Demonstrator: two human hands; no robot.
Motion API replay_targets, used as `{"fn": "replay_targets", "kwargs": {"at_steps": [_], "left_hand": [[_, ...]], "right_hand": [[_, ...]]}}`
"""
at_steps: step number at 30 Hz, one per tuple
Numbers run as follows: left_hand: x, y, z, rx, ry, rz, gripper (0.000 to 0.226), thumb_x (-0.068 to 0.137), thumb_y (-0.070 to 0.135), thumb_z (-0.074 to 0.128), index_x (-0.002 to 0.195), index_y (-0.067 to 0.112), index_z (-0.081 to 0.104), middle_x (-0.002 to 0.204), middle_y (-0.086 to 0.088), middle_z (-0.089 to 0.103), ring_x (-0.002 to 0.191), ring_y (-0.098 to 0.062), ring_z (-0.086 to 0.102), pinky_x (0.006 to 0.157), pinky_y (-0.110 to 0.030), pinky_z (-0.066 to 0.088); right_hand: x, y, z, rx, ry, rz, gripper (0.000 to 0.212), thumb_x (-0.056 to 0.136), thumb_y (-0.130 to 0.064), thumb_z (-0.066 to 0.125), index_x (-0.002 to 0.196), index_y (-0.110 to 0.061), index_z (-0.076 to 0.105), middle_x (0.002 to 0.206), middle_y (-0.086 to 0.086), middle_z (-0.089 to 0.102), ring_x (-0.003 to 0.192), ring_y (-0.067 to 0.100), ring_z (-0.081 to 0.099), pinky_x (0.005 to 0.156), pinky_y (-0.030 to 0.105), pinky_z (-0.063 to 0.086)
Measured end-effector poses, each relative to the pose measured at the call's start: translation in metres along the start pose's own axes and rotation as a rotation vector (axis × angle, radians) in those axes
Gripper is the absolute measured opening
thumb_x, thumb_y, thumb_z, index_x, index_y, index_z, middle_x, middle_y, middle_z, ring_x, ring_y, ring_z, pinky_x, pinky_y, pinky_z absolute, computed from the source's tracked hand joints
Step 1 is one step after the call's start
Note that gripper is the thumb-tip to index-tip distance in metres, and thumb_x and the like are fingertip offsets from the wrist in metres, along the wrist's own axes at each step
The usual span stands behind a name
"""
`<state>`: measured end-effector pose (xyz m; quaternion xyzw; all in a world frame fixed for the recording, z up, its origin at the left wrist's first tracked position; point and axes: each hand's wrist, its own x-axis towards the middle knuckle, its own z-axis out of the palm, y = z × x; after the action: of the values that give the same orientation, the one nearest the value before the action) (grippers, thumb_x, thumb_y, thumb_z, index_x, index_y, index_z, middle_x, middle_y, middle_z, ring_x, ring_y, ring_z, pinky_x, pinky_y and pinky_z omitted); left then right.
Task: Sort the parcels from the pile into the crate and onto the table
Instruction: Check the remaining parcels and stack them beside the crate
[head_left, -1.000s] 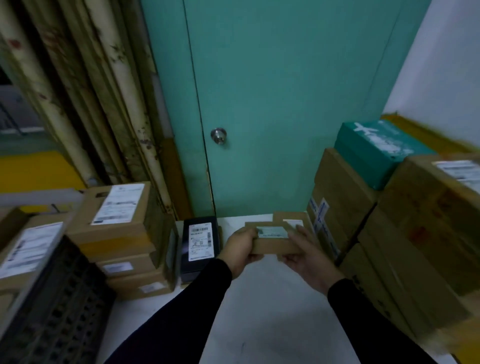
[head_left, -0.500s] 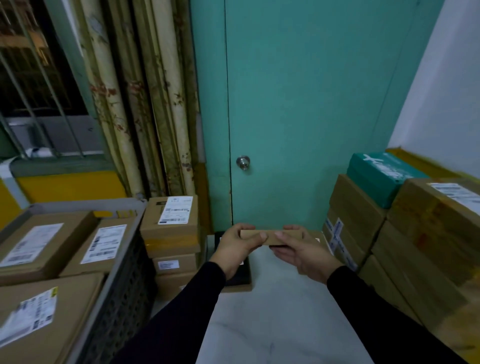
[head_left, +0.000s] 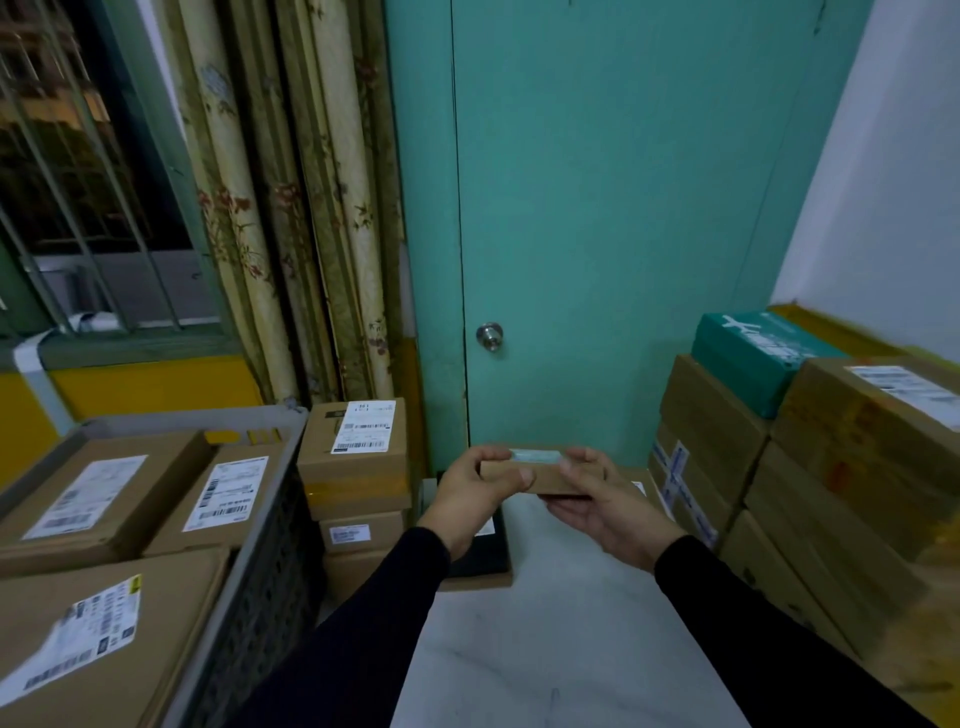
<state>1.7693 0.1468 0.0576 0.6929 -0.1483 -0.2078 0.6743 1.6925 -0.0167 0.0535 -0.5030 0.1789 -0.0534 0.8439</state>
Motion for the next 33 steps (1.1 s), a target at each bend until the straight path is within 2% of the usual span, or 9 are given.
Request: {"fn": "replay_targets", "kwargs": {"at_steps": [3,6,10,13,16,18,22,26,33], "left_hand": [[-0.002,0.005,0.000,-0.092,-0.009,-0.064,0.033,0.095,0.033,0.069,0.113,0.007,0.062,0.121,-0.013,0.066,0.107,-0.023,0.064,0.086,-0.028,0.058],[-0.002,0.007,0.000,-0.101,0.055,-0.082,0.033,0.101,0.024,0.061,0.130,0.010,0.055,0.124,-0.011,0.063,0.101,-0.018,0.064,0.079,-0.024,0.057],[0.002,0.005,-0.006,-0.251,0.030,-0.183,0.080,0.091,0.001,0.069,0.157,0.017,0.024,0.110,-0.006,0.068,0.100,-0.026,0.072,0.088,-0.037,0.060],[0.002,0.010,-0.008,-0.293,-0.019,-0.204,0.059,0.090,0.000,0.071,0.141,0.010,0.045,0.107,-0.009,0.075,0.091,-0.025,0.076,0.077,-0.037,0.063],[0.000,0.007,-0.003,-0.225,-0.057,-0.147,0.040,0.091,0.015,0.074,0.128,0.017,0.058,0.109,-0.006,0.077,0.096,-0.024,0.076,0.083,-0.039,0.062],[-0.001,0.006,-0.001,-0.184,-0.045,-0.109,0.037,0.093,0.021,0.073,0.126,0.022,0.058,0.110,-0.003,0.077,0.095,-0.021,0.076,0.081,-0.036,0.062],[-0.006,0.004,-0.001,-0.116,-0.037,-0.064,0.033,0.094,0.026,0.071,0.122,0.025,0.054,0.111,0.000,0.076,0.093,-0.015,0.076,0.070,-0.026,0.060],[-0.010,0.003,-0.002,-0.020,-0.014,-0.027,0.030,0.095,0.030,0.070,0.118,0.029,0.052,0.108,0.005,0.073,0.087,-0.009,0.075,0.066,-0.019,0.058],[-0.010,-0.004,-0.001,-0.037,0.006,-0.054,0.029,0.095,0.026,0.070,0.117,0.032,0.053,0.114,-0.001,0.074,0.093,-0.016,0.076,0.082,-0.037,0.063]], "right_hand": [[0.002,-0.003,-0.002,0.107,0.070,0.051,0.032,0.095,-0.037,0.064,0.117,-0.014,0.061,0.125,0.018,0.063,0.105,0.028,0.066,0.079,0.037,0.061],[0.006,-0.001,-0.004,-0.011,0.063,0.012,0.023,0.101,-0.017,0.057,0.123,-0.021,0.061,0.127,0.016,0.067,0.100,0.022,0.065,0.076,0.035,0.057],[0.004,0.000,-0.012,-0.086,-0.043,-0.042,0.079,0.097,0.008,0.051,0.152,-0.044,0.031,0.116,0.005,0.075,0.100,0.027,0.070,0.077,0.037,0.057],[0.004,-0.001,-0.013,-0.142,-0.131,-0.037,0.100,0.091,0.011,0.059,0.156,-0.047,0.011,0.111,0.006,0.077,0.106,0.032,0.072,0.084,0.042,0.061],[0.005,-0.002,-0.003,-0.213,-0.123,-0.033,0.075,0.082,-0.004,0.074,0.147,-0.022,0.040,0.118,0.007,0.075,0.107,0.031,0.072,0.090,0.047,0.060],[0.007,-0.001,0.002,-0.220,-0.064,-0.048,0.066,0.080,-0.017,0.076,0.140,-0.015,0.049,0.119,0.010,0.074,0.107,0.031,0.073,0.094,0.050,0.057],[0.012,0.002,0.002,-0.199,-0.020,-0.097,0.050,0.090,-0.019,0.072,0.136,-0.014,0.053,0.120,0.011,0.074,0.108,0.032,0.072,0.099,0.055,0.054],[0.015,0.008,0.000,-0.223,-0.022,-0.100,0.046,0.091,-0.017,0.071,0.135,-0.013,0.055,0.119,0.012,0.074,0.107,0.032,0.073,0.094,0.051,0.058],[0.019,0.018,-0.001,-0.194,0.013,-0.089,0.042,0.093,-0.014,0.070,0.132,-0.012,0.057,0.116,0.011,0.075,0.104,0.031,0.074,0.088,0.046,0.060]]}}
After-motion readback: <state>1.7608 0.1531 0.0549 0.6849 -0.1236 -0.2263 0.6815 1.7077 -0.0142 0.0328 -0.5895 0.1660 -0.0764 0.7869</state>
